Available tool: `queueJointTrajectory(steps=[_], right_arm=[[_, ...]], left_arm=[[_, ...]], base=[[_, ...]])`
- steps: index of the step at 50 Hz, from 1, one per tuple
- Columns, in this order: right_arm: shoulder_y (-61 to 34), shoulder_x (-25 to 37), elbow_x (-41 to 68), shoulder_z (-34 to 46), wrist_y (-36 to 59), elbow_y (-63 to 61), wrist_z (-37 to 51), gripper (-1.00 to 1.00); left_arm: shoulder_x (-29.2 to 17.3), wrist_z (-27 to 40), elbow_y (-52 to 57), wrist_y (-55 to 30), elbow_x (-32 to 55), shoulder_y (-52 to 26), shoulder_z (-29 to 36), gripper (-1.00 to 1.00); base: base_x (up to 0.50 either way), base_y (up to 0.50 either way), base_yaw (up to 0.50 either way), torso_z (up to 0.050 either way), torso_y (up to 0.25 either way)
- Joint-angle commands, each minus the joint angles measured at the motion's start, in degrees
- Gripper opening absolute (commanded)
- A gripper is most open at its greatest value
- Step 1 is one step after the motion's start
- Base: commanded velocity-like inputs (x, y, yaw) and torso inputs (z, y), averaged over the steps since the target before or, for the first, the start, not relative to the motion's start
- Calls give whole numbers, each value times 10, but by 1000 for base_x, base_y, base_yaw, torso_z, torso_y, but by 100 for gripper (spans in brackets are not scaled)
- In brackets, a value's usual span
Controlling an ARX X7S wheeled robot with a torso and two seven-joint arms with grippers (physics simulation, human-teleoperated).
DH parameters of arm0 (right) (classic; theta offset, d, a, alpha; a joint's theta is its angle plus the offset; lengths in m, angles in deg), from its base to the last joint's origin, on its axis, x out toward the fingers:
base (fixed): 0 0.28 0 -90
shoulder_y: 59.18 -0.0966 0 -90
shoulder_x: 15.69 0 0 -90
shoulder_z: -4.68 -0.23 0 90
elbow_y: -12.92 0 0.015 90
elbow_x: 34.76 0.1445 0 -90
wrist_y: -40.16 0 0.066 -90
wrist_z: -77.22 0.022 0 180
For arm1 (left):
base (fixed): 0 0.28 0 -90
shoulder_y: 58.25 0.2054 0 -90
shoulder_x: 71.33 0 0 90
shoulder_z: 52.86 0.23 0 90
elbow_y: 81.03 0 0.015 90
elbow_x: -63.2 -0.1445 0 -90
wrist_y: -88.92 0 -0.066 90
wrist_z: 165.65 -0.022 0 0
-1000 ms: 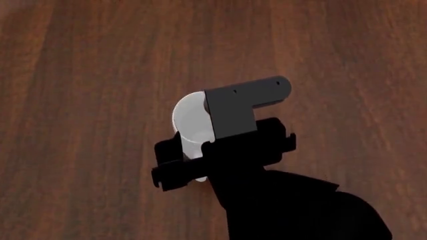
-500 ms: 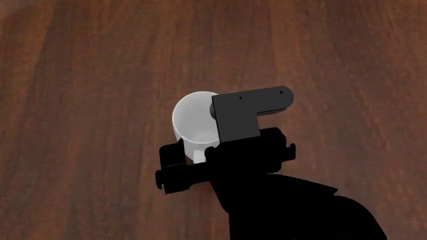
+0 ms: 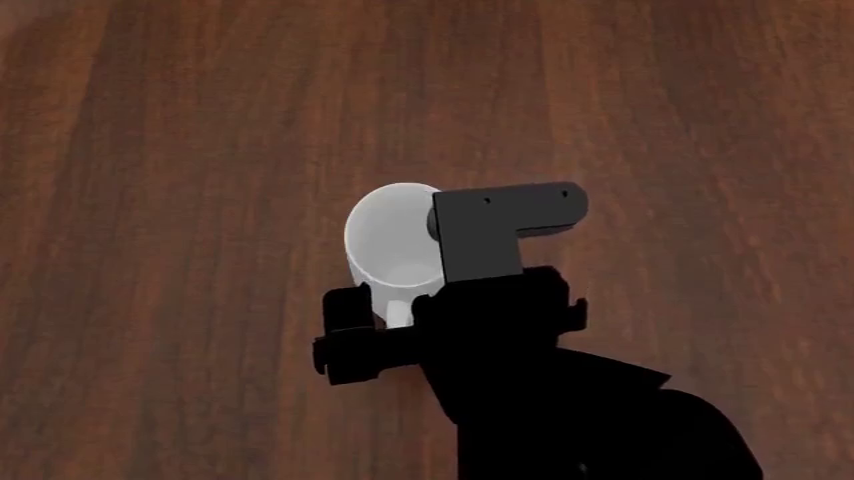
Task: Put the white mug on the plate.
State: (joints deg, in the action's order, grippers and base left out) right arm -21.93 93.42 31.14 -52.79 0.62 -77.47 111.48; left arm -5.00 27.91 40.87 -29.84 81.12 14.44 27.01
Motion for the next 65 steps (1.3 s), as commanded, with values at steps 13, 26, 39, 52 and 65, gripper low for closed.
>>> queueJointTrajectory(steps=[13, 26, 39, 52, 65], right_arm=[[2, -15, 14, -9, -13, 38, -12, 100], [5, -24, 20, -15, -22, 57, -13, 100], [6, -30, 22, -14, -28, 77, -22, 100], [9, -37, 21, -9, -33, 96, -28, 100], [6, -40, 15, 1, -32, 102, -28, 100]], left_arm=[[-1, 1, -9, 21, -6, 16, 1, 100], [-12, 9, 9, -22, 6, -8, 1, 100], [-3, 4, -13, 29, -9, 20, 4, 100], [-5, 5, -16, 29, -5, 19, 4, 100], [-15, 11, 4, -9, 13, 0, -4, 100]], base=[[0, 0, 0, 0, 0], [0, 0, 0, 0, 0], [0, 0, 0, 0, 0], [0, 0, 0, 0, 0], [0, 0, 0, 0, 0]])
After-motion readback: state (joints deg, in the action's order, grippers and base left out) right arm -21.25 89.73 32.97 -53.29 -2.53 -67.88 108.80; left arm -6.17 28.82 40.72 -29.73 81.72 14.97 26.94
